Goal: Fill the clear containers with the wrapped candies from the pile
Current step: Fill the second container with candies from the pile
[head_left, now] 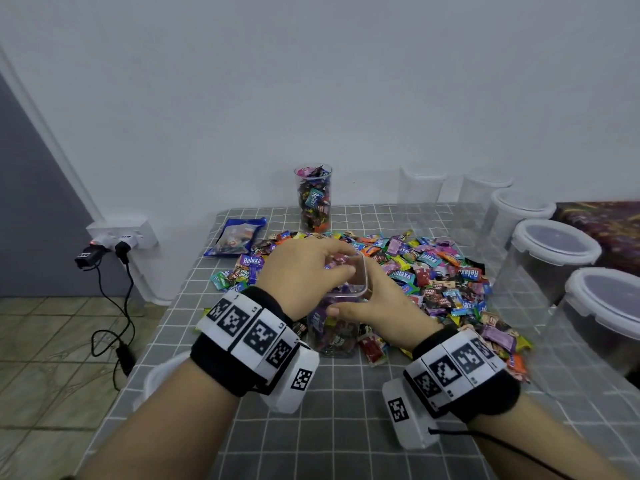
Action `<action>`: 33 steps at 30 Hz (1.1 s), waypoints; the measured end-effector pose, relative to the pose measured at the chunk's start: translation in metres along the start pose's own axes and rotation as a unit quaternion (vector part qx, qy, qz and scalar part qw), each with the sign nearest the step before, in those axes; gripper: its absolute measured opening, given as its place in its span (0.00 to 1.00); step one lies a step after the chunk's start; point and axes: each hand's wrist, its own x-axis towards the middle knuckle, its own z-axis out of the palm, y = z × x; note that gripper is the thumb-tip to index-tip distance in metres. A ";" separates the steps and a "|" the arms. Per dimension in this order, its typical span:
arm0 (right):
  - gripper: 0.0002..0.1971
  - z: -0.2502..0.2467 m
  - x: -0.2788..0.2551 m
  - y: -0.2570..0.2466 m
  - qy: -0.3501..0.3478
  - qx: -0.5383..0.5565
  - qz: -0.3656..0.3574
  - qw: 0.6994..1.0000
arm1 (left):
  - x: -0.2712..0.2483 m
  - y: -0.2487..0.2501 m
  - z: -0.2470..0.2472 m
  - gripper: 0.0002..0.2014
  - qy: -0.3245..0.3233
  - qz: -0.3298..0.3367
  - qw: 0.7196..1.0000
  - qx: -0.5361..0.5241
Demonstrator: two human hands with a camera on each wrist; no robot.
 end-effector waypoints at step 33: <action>0.45 -0.054 0.035 0.038 0.025 -0.493 0.245 0.835 | 0.034 -0.121 0.052 0.51 -0.199 -0.308 0.915 0.168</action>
